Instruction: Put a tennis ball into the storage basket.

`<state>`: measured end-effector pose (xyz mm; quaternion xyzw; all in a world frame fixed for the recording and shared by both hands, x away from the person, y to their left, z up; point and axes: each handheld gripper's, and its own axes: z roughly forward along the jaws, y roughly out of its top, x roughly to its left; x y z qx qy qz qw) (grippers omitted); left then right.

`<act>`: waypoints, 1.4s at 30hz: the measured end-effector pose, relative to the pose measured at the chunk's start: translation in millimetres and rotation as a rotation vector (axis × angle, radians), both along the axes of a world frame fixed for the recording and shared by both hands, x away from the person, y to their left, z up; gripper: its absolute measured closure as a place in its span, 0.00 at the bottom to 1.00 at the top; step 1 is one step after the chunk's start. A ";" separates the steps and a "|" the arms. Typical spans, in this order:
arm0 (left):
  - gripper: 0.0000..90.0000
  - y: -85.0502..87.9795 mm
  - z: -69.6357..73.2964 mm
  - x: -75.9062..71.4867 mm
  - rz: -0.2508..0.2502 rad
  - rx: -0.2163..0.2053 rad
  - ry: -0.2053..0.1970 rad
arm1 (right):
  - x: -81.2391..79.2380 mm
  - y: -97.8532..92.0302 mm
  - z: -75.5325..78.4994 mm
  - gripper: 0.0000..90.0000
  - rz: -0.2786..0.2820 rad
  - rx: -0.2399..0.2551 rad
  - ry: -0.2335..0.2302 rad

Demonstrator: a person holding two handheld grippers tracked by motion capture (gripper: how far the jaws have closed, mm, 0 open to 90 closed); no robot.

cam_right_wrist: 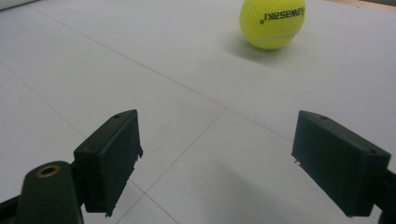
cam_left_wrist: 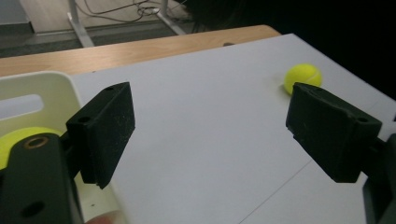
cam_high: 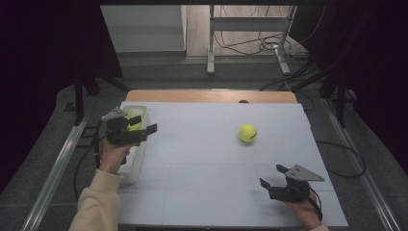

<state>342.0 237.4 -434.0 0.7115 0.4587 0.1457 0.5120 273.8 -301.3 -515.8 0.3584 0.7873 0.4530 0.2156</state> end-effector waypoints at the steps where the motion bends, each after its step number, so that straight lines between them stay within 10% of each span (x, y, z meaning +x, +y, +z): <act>1: 0.19 -1.4 0.3 0.0 -0.004 0.010 0.001 | 0.1 0.0 0.0 0.18 -0.001 0.001 0.000; 26: 0.20 -15.2 4.4 -7.4 -0.078 -0.078 -0.019 | 1.1 0.7 -0.2 0.18 0.001 -0.003 -0.006; 42: 0.19 -43.6 -0.2 -18.1 -0.120 -0.026 -0.017 | 1.8 1.7 0.9 0.18 0.020 0.013 -0.001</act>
